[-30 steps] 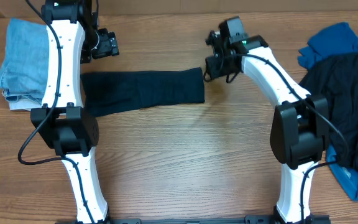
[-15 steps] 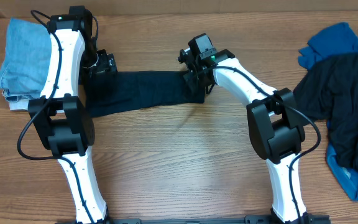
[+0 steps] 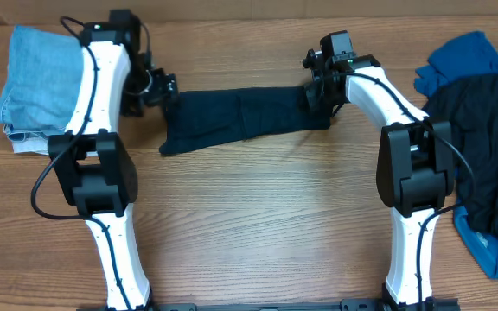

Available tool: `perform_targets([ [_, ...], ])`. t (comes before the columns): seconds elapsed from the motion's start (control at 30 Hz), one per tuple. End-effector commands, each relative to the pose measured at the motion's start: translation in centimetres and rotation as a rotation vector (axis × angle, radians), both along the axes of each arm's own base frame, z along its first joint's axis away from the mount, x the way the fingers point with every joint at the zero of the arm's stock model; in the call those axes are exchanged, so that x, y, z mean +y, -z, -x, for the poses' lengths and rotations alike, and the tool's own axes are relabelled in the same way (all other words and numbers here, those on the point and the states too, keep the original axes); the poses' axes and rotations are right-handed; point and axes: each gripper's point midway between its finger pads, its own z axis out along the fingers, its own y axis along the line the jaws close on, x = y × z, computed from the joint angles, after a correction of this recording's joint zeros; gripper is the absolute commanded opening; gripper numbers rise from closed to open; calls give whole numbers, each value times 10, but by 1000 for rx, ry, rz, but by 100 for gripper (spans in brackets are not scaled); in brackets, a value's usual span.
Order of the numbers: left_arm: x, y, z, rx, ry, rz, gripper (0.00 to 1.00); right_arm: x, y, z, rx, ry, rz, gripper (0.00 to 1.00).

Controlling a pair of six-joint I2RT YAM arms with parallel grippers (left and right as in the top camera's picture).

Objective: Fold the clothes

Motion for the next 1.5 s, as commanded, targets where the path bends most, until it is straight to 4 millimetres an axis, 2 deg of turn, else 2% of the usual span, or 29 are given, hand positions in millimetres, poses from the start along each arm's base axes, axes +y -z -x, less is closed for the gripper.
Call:
perform_targets([
  [0.0,-46,28,15,45,81,110,92,-1,14,7,29,-2,40,6],
  [0.03,-55,37,17,46,98,121,91,2,14,8,31,-7,34,6],
  [0.1,-61,46,23,64,98,113,91,2,14,8,33,-8,30,6],
  [0.3,-40,53,11,15,97,-20,89,8,13,10,43,-19,-1,6],
  [0.33,-38,52,8,7,92,-18,87,8,13,10,43,-18,-1,6],
  [0.5,-30,25,-6,-42,109,0,87,8,13,10,42,-18,-1,6],
  [0.6,-15,32,0,-17,112,-87,87,8,13,10,42,-18,-1,6],
  [0.7,-13,46,7,6,113,-98,88,8,13,10,40,-18,-2,6],
  [0.8,-14,64,11,12,113,-87,87,8,13,10,43,-18,-1,7],
  [0.9,-23,71,12,6,114,-38,85,8,13,10,42,-18,-1,7],
  [1.0,-22,79,19,28,119,-41,85,8,13,10,41,-18,-1,7],
  [1.07,-21,87,22,30,125,-42,81,8,13,10,42,-18,-1,7],
  [1.17,-23,88,19,14,130,-38,75,8,13,10,42,-18,-1,7],
  [1.3,-24,88,17,4,150,-35,74,8,13,10,42,-18,-1,7],
  [1.4,-41,86,16,-17,212,52,71,8,13,10,42,-18,-1,7],
  [1.47,-42,86,14,-27,215,52,61,8,13,9,39,-18,-2,7],
])
